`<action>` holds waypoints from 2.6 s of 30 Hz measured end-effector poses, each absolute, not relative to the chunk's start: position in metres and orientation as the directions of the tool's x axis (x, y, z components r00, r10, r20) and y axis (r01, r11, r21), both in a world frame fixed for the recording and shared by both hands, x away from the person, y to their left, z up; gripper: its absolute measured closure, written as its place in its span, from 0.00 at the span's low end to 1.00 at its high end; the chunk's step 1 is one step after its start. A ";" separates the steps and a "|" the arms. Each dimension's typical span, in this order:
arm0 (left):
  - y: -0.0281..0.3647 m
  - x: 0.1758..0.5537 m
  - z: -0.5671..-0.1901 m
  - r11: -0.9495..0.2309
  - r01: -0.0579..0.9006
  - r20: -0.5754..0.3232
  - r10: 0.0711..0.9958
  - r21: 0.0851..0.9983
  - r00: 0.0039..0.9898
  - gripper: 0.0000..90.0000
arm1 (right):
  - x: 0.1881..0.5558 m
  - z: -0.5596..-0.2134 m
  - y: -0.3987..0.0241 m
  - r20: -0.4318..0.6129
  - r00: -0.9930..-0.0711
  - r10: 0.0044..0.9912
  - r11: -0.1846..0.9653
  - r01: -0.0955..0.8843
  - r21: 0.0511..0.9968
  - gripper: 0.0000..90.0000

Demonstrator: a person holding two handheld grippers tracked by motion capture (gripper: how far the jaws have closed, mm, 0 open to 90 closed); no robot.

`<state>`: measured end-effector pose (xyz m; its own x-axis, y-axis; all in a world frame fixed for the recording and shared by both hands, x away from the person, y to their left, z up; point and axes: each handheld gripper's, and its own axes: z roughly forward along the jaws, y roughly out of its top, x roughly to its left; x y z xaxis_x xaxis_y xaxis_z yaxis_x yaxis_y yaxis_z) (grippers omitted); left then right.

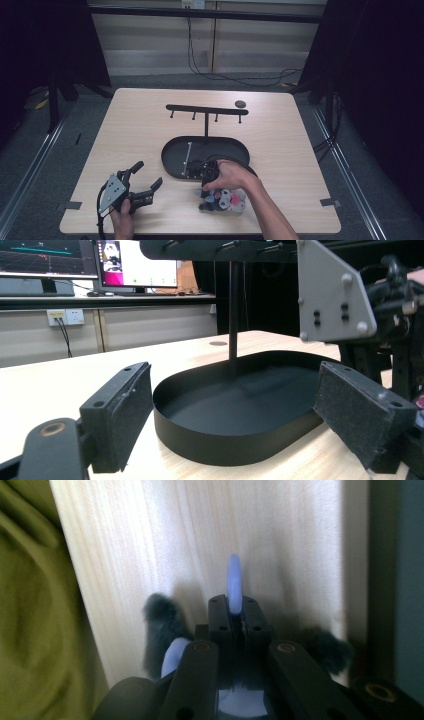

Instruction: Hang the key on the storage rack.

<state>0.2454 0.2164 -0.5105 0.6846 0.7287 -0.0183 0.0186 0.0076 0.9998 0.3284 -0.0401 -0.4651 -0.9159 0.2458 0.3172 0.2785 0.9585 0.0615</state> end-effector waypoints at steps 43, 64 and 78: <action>0.218 0.246 -0.510 -0.010 0.015 -0.003 0.727 1.000 0.687 0.17 | 0.326 -0.378 -0.068 0.207 -0.941 0.268 0.950 0.294 0.107 0.97; 0.218 0.246 -0.510 -0.009 0.015 -0.003 0.727 1.000 0.686 0.17 | 0.333 -0.330 -0.074 0.186 -0.948 0.258 0.954 0.281 0.107 0.97; 0.217 0.245 -0.510 -0.006 0.017 -0.007 0.728 1.000 0.686 0.17 | 0.344 -0.308 -0.076 0.151 -0.952 0.265 0.956 0.280 0.089 0.97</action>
<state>0.2455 0.2173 -0.5103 0.6858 0.7277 -0.0071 0.0169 -0.0062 0.9998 0.3441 -0.0764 -0.3077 -0.9524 0.2651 0.1506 0.2801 0.9558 0.0889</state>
